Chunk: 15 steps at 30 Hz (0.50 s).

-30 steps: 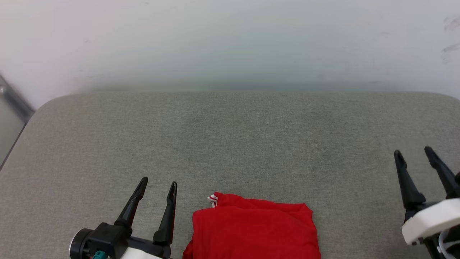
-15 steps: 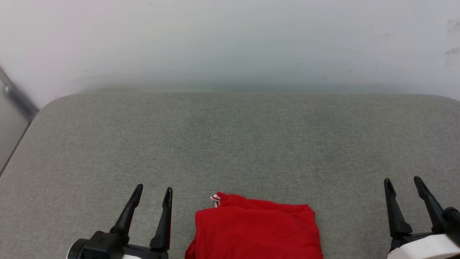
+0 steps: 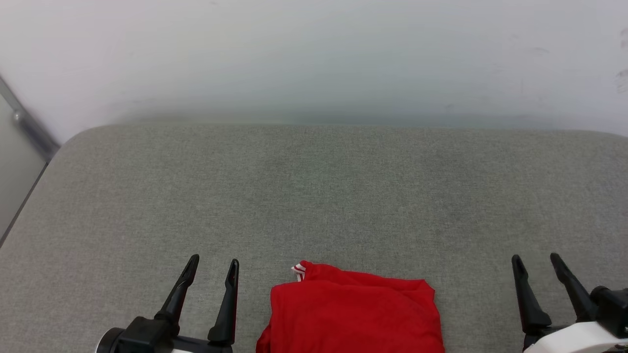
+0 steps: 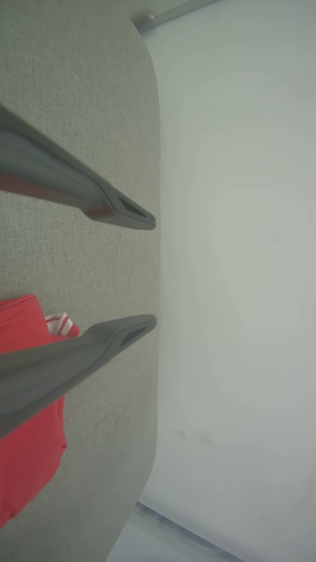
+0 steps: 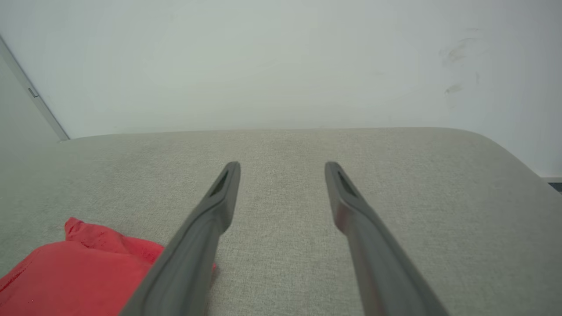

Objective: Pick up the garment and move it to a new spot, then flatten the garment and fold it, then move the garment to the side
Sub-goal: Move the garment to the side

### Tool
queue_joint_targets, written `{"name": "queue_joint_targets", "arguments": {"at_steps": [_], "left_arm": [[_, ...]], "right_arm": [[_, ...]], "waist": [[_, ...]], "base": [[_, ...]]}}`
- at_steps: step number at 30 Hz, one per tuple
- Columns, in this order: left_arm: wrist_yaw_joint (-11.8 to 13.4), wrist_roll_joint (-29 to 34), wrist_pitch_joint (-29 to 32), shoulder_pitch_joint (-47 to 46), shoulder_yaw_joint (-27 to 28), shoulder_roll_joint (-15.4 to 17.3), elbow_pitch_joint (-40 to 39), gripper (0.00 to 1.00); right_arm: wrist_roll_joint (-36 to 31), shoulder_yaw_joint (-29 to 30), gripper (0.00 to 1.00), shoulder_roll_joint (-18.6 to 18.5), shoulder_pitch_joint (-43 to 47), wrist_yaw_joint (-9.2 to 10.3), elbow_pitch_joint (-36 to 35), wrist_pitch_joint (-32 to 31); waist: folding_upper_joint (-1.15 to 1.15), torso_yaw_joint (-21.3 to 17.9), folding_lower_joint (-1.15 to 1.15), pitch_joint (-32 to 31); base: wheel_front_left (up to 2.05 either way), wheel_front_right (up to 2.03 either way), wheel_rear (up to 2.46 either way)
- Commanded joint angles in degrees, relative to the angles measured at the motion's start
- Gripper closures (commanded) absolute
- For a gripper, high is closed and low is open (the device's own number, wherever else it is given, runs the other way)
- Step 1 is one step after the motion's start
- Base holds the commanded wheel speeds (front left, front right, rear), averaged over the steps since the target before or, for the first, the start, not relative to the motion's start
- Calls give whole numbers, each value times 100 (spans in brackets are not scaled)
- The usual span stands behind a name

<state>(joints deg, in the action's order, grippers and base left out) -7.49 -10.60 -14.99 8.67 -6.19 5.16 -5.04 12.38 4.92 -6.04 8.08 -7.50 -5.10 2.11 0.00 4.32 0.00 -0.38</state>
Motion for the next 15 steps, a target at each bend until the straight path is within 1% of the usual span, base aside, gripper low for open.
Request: {"name": "queue_joint_targets", "arguments": {"at_steps": [1,3,4,6,11,14,15], "left_arm": [[7,-5,-26,-16,-6,32,46,0],[7,-15,-26,1,-17,47,68,0],[7,-15,-26,1,-17,47,68,0],[7,-21,-26,16,-8,47,81,0],[6,-18,-26,-107,-106,76,38,0],[6,-35,-26,-185,-173,75,22,0],[7,-48,-25,-203,-214,84,38,0]], "right_arm": [[99,-90,0,-81,80,2,15,-229],[252,-265,0,-146,130,2,-46,-630],[252,-265,0,-146,130,2,-46,-630],[440,-492,0,-306,140,2,-149,-1179],[906,-957,0,-685,73,2,-510,-2972],[1175,-960,0,-581,-34,2,-637,-4012],[1172,-966,0,-556,-87,2,-669,-4320]], "waist": [[0,18,0,19],[0,34,0,34],[0,34,0,34],[0,38,0,53],[0,89,0,185],[0,158,0,288],[0,196,0,328]], "base": [[0,0,0],[0,0,0],[0,0,0],[0,0,0],[0,0,0],[0,0,0],[0,0,0]]}}
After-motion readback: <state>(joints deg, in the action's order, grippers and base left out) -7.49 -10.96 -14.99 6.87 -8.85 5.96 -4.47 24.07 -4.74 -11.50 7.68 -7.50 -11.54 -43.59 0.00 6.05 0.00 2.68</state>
